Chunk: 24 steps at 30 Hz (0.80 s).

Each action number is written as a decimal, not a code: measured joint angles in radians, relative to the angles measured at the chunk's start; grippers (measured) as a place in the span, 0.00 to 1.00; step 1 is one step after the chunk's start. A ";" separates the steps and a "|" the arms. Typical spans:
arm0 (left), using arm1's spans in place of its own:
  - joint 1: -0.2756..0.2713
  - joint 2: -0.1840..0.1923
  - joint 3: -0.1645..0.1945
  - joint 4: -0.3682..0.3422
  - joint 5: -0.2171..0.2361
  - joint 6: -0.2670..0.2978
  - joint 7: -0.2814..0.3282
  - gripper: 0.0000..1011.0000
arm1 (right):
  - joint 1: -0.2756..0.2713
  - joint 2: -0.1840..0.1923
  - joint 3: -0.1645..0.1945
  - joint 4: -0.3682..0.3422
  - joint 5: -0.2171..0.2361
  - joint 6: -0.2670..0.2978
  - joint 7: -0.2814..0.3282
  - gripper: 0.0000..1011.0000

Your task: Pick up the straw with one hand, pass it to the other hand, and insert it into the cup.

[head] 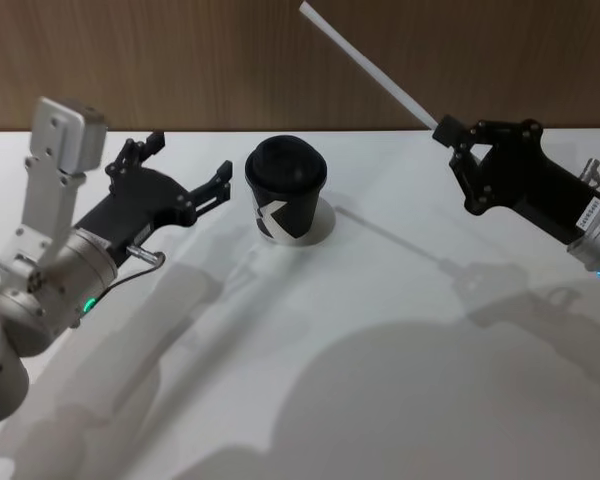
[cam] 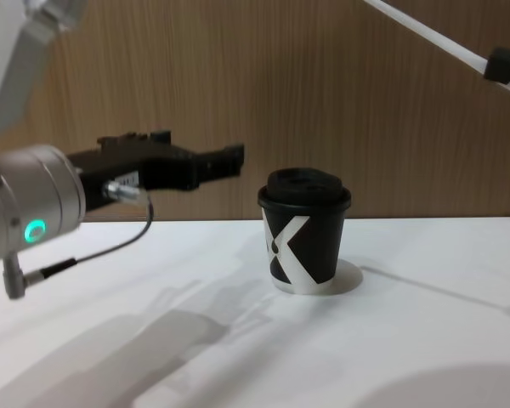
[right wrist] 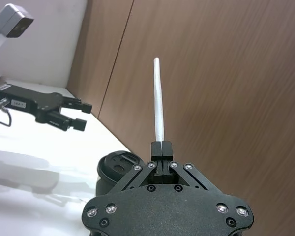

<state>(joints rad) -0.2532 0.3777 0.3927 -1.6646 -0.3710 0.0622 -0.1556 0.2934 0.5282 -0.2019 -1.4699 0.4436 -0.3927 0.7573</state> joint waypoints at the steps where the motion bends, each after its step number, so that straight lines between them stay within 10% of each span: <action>1: -0.001 0.000 -0.003 -0.002 -0.011 0.003 -0.008 0.99 | 0.002 0.000 -0.001 0.000 0.004 0.000 0.005 0.00; 24: -0.044 -0.013 -0.062 -0.082 -0.329 0.107 -0.255 0.99 | 0.014 0.004 -0.012 0.002 0.035 0.001 0.040 0.00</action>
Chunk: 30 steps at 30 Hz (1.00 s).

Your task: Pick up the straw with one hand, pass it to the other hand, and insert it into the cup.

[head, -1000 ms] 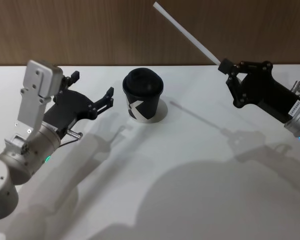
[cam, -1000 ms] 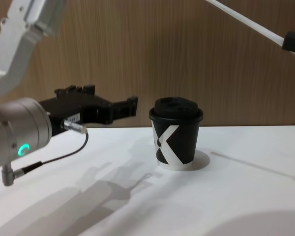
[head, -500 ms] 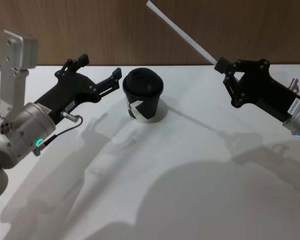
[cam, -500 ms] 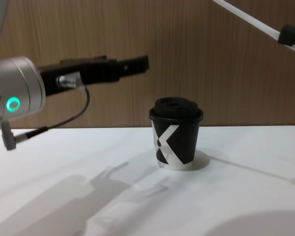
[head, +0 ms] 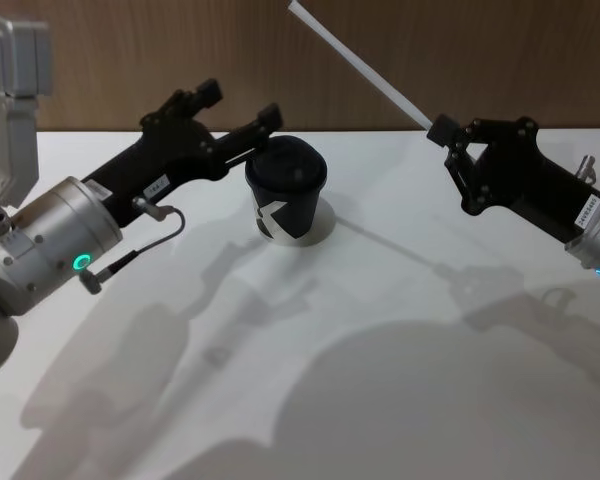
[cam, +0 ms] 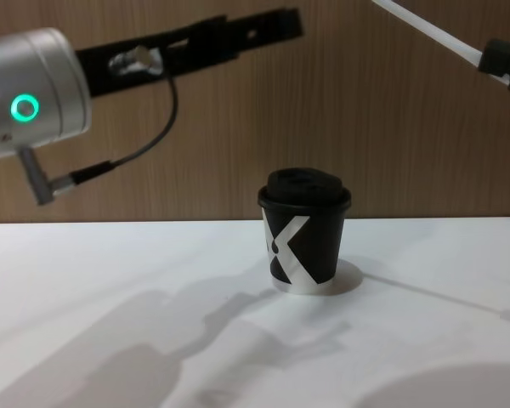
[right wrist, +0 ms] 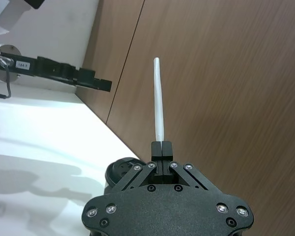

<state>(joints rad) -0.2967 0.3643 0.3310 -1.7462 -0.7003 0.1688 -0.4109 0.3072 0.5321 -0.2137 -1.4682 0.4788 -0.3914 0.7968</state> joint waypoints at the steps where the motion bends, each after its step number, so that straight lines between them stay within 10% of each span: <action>1: -0.005 -0.005 0.004 -0.002 -0.011 0.003 -0.009 0.99 | 0.000 0.000 0.000 0.000 0.000 0.000 0.000 0.00; 30: -0.077 -0.096 0.071 0.023 -0.103 0.041 0.002 0.99 | 0.002 0.001 -0.002 0.000 0.005 0.000 0.006 0.00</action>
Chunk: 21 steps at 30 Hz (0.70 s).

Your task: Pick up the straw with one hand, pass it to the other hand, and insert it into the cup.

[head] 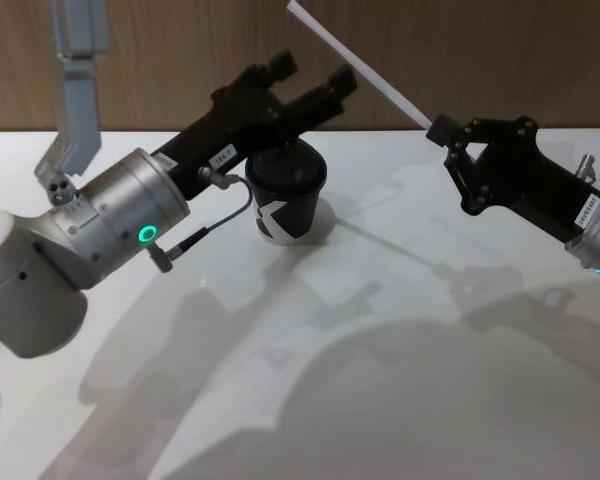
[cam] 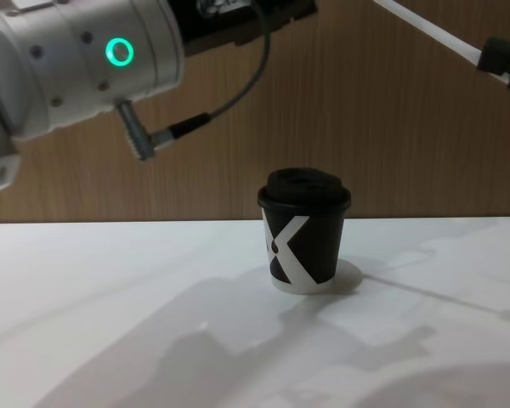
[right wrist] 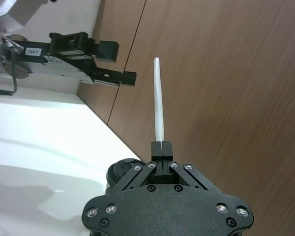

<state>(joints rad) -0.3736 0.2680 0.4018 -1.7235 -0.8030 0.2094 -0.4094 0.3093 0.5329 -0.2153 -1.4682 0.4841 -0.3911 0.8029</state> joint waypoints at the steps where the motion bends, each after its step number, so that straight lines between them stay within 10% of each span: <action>1: -0.005 -0.007 0.003 0.007 -0.001 0.001 0.009 0.99 | 0.000 0.000 0.000 0.000 0.000 0.000 0.000 0.00; 21: -0.076 -0.092 0.051 0.131 -0.021 0.009 0.064 0.99 | 0.000 0.000 0.000 0.000 0.000 0.000 0.000 0.00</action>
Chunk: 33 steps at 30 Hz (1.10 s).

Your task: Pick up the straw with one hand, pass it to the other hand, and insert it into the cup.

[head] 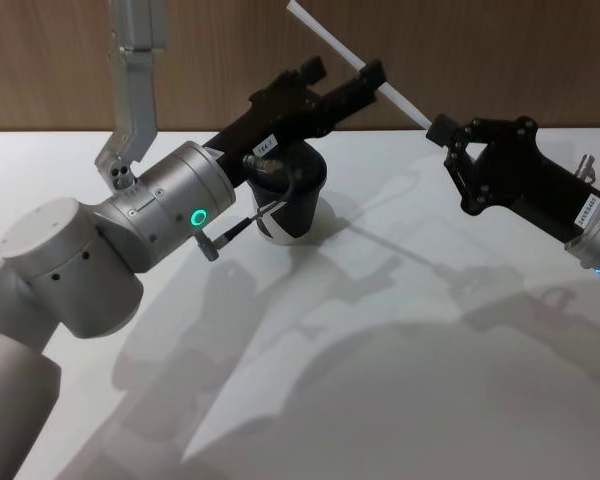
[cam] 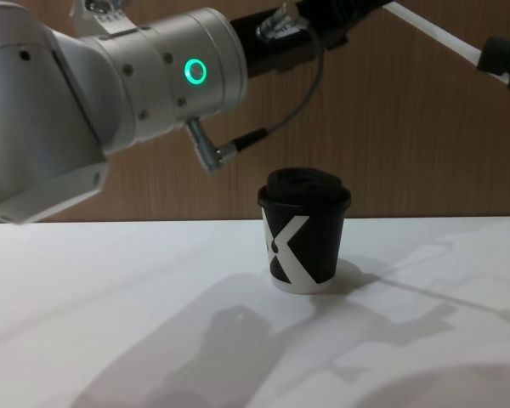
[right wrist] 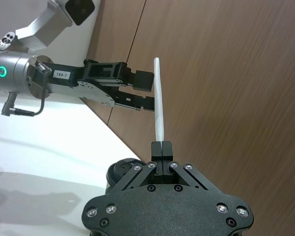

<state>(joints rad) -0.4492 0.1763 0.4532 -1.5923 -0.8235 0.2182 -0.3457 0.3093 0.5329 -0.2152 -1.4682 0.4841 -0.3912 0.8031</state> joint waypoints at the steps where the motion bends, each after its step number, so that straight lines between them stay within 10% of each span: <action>1: -0.004 -0.006 0.002 0.010 -0.006 0.001 0.000 0.99 | 0.000 0.000 0.000 0.000 0.000 0.000 0.000 0.00; 15: -0.024 -0.044 0.001 0.073 -0.072 0.007 -0.025 0.99 | 0.000 0.000 0.000 0.000 0.000 0.000 0.000 0.00; 33: -0.033 -0.060 -0.001 0.101 -0.105 0.011 -0.041 0.52 | 0.000 0.000 0.000 0.000 0.000 0.000 0.000 0.00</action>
<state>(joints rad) -0.4823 0.1159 0.4522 -1.4914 -0.9281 0.2296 -0.3867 0.3092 0.5328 -0.2152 -1.4682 0.4839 -0.3912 0.8030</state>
